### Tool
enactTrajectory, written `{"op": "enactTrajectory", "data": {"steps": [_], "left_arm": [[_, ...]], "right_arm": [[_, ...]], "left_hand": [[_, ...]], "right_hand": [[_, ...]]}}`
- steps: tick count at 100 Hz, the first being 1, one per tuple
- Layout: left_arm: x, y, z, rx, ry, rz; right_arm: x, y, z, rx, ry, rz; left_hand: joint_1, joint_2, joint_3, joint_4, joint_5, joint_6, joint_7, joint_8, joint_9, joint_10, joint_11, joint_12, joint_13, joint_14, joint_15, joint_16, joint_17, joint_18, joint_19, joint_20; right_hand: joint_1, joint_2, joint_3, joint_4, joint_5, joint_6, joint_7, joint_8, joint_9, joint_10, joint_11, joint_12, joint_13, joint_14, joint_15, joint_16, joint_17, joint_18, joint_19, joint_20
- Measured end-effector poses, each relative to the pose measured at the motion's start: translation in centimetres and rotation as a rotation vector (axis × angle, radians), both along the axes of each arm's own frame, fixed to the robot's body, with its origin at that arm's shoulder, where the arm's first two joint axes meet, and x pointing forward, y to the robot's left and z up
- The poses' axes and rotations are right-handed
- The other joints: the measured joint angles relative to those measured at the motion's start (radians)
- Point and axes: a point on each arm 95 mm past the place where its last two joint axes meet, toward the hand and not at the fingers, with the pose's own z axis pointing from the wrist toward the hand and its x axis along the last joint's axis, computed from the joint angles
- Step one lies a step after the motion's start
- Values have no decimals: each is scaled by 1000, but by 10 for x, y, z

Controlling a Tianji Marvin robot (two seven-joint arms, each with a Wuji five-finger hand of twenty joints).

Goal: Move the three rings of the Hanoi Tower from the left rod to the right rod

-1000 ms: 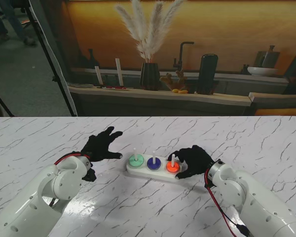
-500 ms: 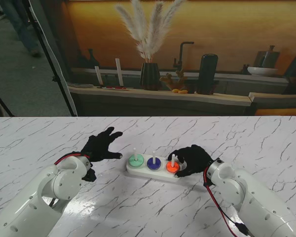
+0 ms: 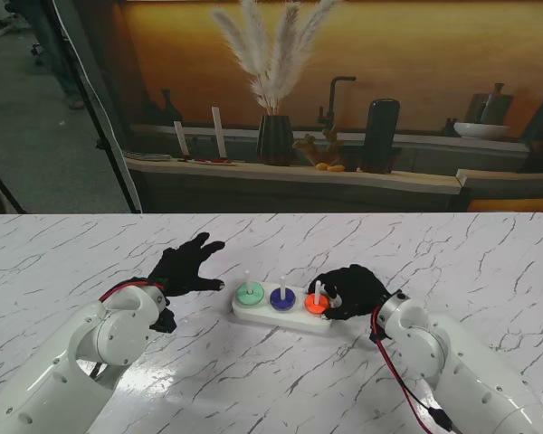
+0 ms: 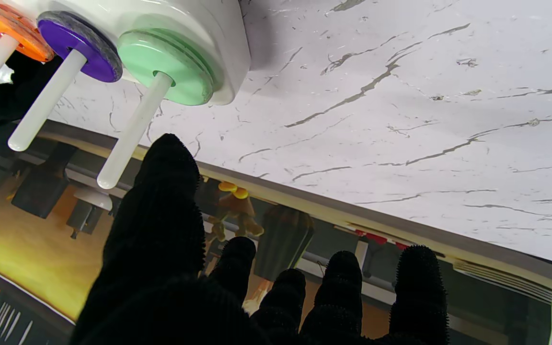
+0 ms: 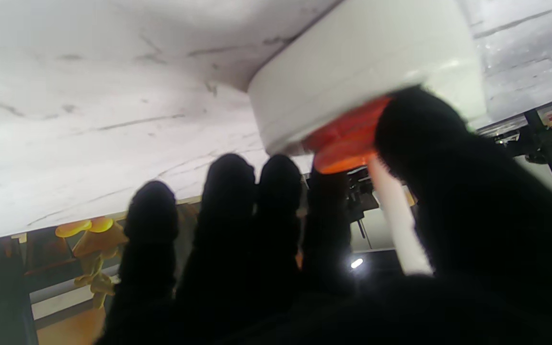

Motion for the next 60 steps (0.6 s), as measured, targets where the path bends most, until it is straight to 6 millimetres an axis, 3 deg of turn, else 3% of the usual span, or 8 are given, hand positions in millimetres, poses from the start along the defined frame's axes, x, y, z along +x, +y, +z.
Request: {"op": "enactTrajectory", "data": {"steps": [8, 10, 60], "left_arm": [[0, 0, 0, -2, 1, 0], [0, 0, 0, -3, 1, 0], [-1, 0, -1, -11, 11, 1]], "right_arm": [[0, -1, 0, 15, -15, -9], [0, -1, 0, 17, -17, -10], [-3, -4, 8, 62, -62, -16]], "left_hand": [[0, 0, 0, 0, 0, 0, 0, 0, 0, 0, 0, 0, 0, 0, 0, 0, 0, 0, 0, 0], [0, 0, 0, 0, 0, 0, 0, 0, 0, 0, 0, 0, 0, 0, 0, 0, 0, 0, 0, 0], [0, 1, 0, 0, 0, 0, 0, 0, 0, 0, 0, 0, 0, 0, 0, 0, -10, 0, 0, -1]], "right_hand": [[0, -9, 9, 0, 22, 23, 0, 0, 13, -1, 1, 0, 0, 0, 0, 0, 3, 0, 1, 0], [1, -9, 12, -17, 24, 25, 0, 0, 13, -1, 1, 0, 0, 0, 0, 0, 3, 0, 1, 0], [1, -9, 32, -18, 27, 45, 0, 0, 13, -1, 1, -2, 0, 0, 0, 0, 5, 0, 11, 0]]}}
